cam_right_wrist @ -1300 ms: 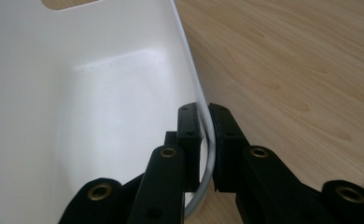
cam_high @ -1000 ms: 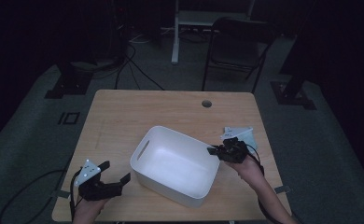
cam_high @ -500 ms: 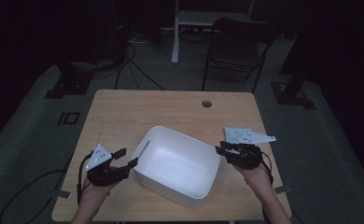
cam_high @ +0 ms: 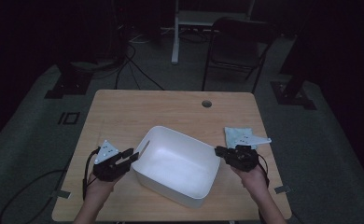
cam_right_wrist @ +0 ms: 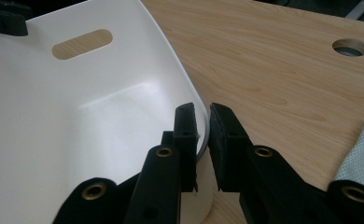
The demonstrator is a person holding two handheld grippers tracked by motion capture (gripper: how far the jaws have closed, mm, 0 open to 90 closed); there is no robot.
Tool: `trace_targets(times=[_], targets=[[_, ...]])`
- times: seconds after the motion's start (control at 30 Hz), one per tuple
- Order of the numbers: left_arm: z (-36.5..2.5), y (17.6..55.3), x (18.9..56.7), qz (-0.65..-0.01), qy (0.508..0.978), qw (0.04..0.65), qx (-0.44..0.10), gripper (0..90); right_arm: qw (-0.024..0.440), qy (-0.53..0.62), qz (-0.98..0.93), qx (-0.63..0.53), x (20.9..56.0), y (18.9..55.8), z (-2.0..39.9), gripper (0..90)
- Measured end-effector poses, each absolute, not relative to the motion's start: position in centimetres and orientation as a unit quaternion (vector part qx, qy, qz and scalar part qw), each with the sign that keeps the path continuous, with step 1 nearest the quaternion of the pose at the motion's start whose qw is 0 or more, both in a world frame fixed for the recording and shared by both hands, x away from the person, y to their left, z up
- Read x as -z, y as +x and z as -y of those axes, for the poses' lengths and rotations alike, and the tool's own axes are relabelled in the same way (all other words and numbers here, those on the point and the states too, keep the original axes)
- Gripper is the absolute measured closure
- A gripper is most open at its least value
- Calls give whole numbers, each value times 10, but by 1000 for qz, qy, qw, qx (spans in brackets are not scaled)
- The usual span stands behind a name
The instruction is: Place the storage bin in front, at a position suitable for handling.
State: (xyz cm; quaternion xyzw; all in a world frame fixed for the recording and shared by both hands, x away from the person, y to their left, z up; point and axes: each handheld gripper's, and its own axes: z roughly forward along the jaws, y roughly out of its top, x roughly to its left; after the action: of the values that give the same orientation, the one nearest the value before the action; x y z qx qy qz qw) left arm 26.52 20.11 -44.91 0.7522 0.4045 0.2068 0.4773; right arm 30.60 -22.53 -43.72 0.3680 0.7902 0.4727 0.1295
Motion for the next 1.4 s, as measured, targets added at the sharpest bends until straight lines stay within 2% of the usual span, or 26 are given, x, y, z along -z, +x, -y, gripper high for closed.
trace_targets(times=[0.13,0.2,0.4,0.8,1.23,1.4], targets=[[-200,267,450,-403,755,474,-206,704,144,362,-797,-461,436,307,221,832],[-198,268,450,-405,757,468,-209,755,137,365,-796,-464,436,308,222,842],[-196,269,449,-413,755,463,-213,779,140,367,-795,-463,435,311,220,853],[-196,262,449,-417,750,466,-215,776,159,366,-797,-454,435,322,214,866],[-201,247,448,-422,744,474,-210,766,159,367,-793,-460,436,341,204,856],[-199,239,447,-422,747,463,-225,761,162,367,-793,-460,436,347,199,851]])
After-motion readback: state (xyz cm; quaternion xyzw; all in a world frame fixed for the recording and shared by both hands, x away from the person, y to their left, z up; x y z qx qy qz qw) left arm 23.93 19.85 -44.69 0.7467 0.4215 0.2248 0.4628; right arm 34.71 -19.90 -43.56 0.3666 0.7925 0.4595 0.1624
